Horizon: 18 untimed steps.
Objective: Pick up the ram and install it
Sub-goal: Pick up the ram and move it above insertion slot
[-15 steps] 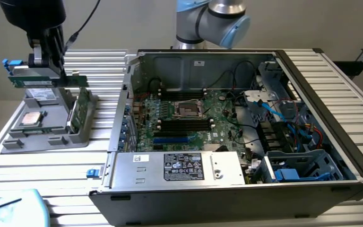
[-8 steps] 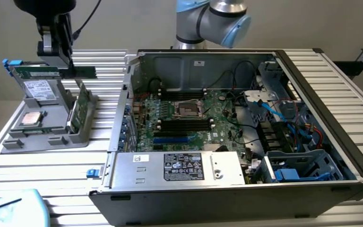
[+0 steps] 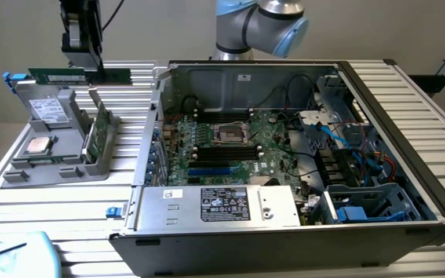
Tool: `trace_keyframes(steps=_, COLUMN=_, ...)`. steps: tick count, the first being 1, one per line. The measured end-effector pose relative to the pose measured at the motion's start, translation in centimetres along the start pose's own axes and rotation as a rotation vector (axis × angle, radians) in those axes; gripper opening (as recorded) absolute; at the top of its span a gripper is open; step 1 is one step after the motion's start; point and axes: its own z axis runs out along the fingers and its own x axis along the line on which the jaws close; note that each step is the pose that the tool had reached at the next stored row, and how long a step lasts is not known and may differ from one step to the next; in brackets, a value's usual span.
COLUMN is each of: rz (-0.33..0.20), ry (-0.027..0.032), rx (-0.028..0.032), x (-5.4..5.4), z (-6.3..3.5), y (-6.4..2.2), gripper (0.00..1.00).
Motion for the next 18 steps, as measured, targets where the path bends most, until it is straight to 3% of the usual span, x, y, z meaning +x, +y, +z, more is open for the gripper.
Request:
trace_keyframes(steps=5, rz=-0.001, ry=-0.0091, rx=-0.0018, x=0.3, z=-1.05, y=-1.72, gripper=0.15)
trace_keyframes(steps=18, rz=-0.004, ry=-0.0254, rx=0.0006, x=1.4, z=-2.14, y=-7.41, gripper=0.15)
